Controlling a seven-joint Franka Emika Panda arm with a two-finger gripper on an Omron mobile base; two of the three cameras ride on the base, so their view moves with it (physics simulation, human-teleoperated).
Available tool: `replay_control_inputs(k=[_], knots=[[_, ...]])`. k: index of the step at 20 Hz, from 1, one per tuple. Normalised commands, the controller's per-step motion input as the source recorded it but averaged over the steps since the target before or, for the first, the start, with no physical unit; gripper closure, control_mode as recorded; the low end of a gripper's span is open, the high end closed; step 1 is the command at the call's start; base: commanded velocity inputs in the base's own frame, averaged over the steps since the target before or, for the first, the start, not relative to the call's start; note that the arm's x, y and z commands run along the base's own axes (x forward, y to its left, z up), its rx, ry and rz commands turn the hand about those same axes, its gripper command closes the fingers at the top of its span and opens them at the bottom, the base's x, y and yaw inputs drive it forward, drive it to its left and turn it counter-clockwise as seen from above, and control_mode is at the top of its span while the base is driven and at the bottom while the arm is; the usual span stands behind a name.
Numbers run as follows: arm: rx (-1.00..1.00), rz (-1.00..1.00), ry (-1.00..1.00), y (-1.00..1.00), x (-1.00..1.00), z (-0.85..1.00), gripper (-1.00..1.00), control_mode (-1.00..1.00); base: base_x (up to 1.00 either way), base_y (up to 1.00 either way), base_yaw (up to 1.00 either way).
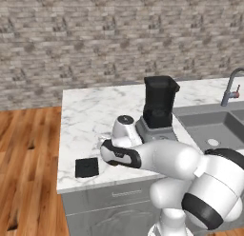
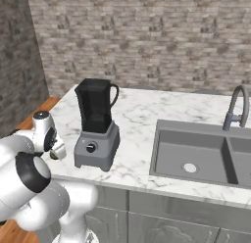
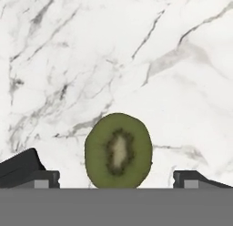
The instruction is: Open the blender lid, put the kiwi in the blender, close the lid, and start the blender.
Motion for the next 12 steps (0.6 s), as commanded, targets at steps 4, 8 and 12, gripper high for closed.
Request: replay_control_inputs(k=[4,8,12], knots=[[0.00,-0.03,-0.02,0.00,0.08,0.00,-1.00,-1.00,0.00,0.00,0.00],[0.00,-0.03,0.00,0.00,0.12,-0.02,-1.00,-1.00,0.00,0.00,0.00],[0.00,-0.03,0.00,0.00,0.21,-0.07,-1.00,-1.00,0.00,0.00,0.00]])
